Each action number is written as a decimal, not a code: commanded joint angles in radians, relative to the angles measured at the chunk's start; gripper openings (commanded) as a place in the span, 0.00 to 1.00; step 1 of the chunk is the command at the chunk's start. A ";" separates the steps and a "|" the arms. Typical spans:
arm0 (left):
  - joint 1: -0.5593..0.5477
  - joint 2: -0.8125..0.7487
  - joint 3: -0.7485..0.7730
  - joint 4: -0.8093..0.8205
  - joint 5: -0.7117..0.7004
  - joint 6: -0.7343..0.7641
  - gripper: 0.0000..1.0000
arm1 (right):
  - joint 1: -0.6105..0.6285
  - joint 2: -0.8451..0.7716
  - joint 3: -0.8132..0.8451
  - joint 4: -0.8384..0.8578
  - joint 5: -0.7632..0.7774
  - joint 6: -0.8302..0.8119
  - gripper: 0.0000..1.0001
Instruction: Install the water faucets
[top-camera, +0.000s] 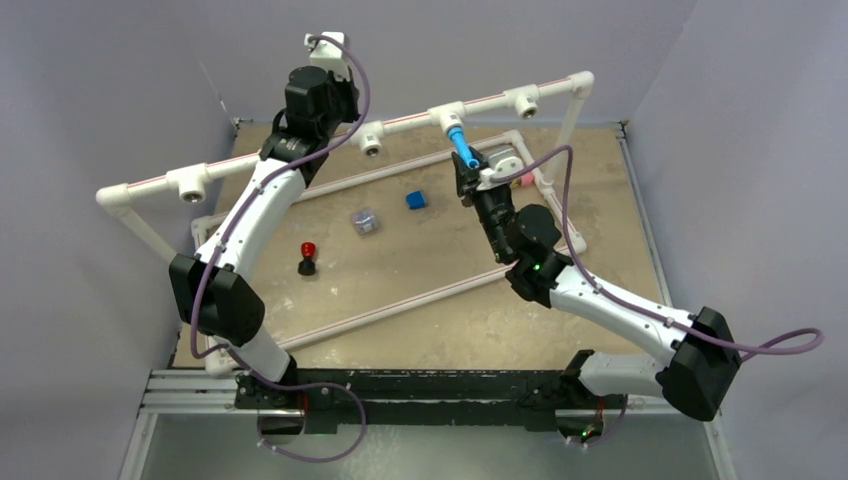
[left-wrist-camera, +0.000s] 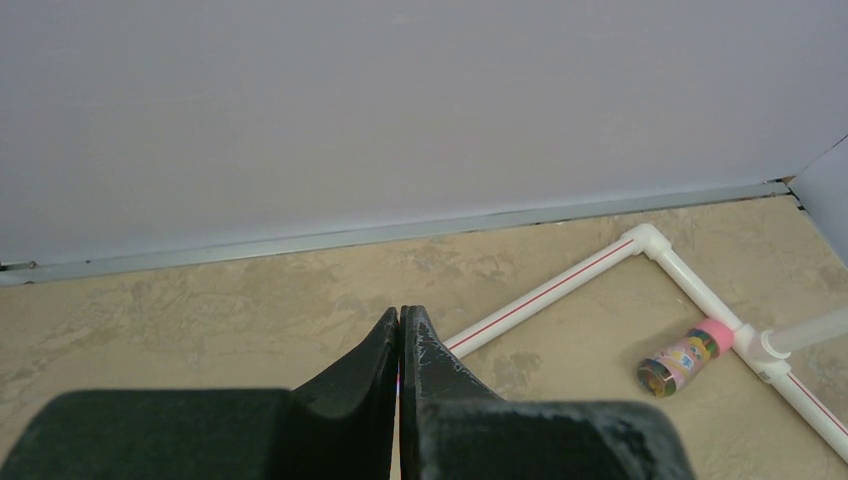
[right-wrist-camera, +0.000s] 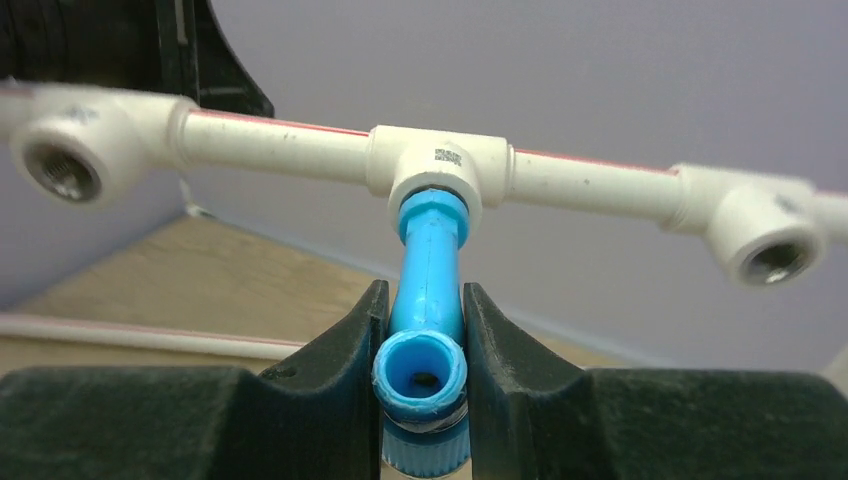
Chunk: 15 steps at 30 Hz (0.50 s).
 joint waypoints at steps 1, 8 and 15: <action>-0.002 0.035 -0.030 -0.085 0.017 -0.009 0.00 | 0.035 0.022 0.005 0.059 -0.116 0.618 0.00; -0.002 0.029 -0.035 -0.086 0.030 -0.016 0.00 | 0.022 0.009 -0.017 0.188 -0.058 1.202 0.00; -0.002 0.032 -0.037 -0.091 0.049 -0.021 0.00 | 0.013 0.022 -0.073 0.293 -0.023 1.728 0.00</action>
